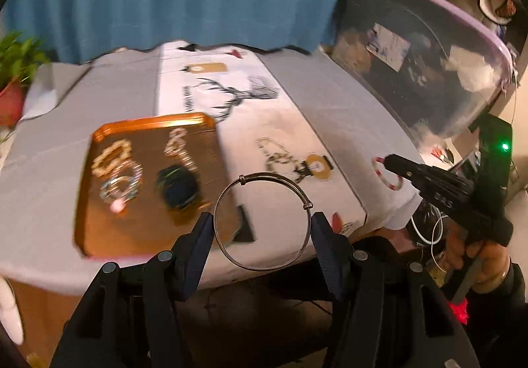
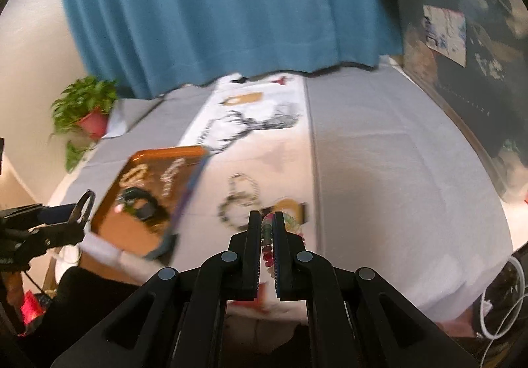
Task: Organize jewelry
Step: 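Carry the bangle with the left gripper and the red-and-white bracelet with the right over the tray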
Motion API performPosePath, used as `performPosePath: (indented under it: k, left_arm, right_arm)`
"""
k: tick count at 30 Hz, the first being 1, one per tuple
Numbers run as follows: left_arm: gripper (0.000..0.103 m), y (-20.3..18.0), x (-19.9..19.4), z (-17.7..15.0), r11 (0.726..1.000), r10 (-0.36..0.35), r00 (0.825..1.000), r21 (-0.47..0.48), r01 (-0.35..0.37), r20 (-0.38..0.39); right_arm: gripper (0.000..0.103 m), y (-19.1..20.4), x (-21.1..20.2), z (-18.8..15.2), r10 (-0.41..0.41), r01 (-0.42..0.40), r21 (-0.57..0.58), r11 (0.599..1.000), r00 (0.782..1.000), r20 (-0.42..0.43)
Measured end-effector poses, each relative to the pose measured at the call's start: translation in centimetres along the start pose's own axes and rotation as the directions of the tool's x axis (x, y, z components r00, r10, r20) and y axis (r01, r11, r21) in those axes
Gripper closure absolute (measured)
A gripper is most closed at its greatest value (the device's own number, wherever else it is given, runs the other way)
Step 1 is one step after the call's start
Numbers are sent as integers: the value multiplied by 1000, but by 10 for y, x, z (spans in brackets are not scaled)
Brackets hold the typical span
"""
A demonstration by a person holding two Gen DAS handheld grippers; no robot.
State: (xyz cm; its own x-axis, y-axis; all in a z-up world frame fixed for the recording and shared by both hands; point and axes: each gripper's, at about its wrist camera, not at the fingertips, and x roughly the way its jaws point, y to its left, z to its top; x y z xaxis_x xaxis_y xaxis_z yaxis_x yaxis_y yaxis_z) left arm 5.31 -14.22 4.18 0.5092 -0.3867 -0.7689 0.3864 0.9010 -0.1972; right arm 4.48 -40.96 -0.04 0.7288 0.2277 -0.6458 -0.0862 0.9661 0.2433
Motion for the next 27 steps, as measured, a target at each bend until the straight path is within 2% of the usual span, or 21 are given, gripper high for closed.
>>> performPosePath:
  k: [6,8,11,17,22,27]
  left_arm:
    - [48,41,-35,-31,997,37,999,-72,-34,39]
    - [48,50,-43,-38,996,45,998,-85,-41,51]
    - [48,59,-52,-45,995,47,996,-93,-41,69]
    - [48,64,-52,-44,995,30,996,-99,-22,83]
    - [48,59,-41,-38,996,16,997,-93,-9,70]
    - [48,54,-29,-32,996,11,999,-84,-7,53]
  right_arm:
    - [96,42,-22,-10,31,-30,-42,999,1000,7]
    - [96,44,-28,-7,10,-9,-48,999,1000,22]
    - [96,33,-37,4,-32,33,-16,999,998,46]
    - [96,-8,-37,16,-80,77,85,993,996,29]
    - [96,-43,-30,12,34,-34,227,973,999,2]
    - [96,-56,-25,9,93,-88,281,956,996,-2]
